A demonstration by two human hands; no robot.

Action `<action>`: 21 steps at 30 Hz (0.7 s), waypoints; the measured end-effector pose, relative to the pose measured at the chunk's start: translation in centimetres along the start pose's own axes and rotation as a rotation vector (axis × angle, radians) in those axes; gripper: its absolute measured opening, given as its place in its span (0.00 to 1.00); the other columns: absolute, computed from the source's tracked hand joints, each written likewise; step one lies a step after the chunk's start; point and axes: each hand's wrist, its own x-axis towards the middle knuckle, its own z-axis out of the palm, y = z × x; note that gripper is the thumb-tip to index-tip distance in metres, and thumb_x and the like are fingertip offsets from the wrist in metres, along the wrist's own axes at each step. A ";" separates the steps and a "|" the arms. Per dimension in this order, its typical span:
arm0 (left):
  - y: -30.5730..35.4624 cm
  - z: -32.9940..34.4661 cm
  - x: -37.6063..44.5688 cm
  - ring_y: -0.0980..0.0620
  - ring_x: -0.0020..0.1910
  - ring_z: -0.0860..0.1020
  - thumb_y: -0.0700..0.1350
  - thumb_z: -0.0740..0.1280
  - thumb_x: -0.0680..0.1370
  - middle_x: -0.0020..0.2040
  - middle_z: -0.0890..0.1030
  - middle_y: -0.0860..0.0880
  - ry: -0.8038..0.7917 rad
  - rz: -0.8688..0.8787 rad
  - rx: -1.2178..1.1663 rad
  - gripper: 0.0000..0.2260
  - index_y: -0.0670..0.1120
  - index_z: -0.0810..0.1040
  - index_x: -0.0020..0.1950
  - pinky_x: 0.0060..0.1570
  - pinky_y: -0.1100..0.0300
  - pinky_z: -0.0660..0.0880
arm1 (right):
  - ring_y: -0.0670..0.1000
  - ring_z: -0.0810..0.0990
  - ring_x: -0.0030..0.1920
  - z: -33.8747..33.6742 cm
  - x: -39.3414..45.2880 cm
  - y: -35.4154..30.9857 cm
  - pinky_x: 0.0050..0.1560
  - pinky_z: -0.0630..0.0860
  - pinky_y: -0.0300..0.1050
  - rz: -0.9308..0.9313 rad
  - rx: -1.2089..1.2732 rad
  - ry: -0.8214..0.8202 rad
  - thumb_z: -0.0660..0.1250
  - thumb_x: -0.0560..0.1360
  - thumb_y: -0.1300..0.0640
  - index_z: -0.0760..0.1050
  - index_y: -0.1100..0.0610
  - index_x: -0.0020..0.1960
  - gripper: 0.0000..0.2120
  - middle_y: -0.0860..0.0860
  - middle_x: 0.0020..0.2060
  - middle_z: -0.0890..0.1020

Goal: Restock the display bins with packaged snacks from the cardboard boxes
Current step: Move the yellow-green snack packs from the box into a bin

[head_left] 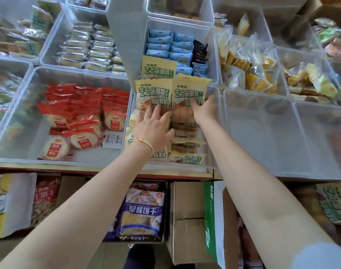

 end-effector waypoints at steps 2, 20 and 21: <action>0.2 -0.1 0.1 0.40 0.79 0.52 0.61 0.54 0.80 0.81 0.53 0.45 -0.008 -0.009 0.002 0.27 0.57 0.57 0.78 0.75 0.39 0.49 | 0.52 0.72 0.53 -0.1 -1.8 0.2 0.50 0.71 0.45 -0.096 -0.054 0.094 0.69 0.77 0.45 0.61 0.61 0.70 0.31 0.58 0.65 0.67; 0.3 0.6 0.5 0.38 0.79 0.49 0.62 0.54 0.79 0.81 0.50 0.44 -0.054 -0.008 0.061 0.28 0.60 0.55 0.78 0.75 0.37 0.46 | 0.65 0.56 0.77 2.4 -2.9 3.1 0.69 0.66 0.51 -0.362 -0.548 -0.025 0.66 0.80 0.57 0.44 0.37 0.80 0.40 0.66 0.78 0.44; 0.3 0.5 0.5 0.38 0.79 0.49 0.62 0.55 0.79 0.81 0.49 0.44 -0.069 -0.009 0.065 0.28 0.60 0.55 0.78 0.75 0.37 0.46 | 0.65 0.57 0.77 2.3 -2.8 2.9 0.70 0.66 0.51 -0.344 -0.558 -0.039 0.66 0.80 0.57 0.44 0.37 0.80 0.40 0.65 0.78 0.44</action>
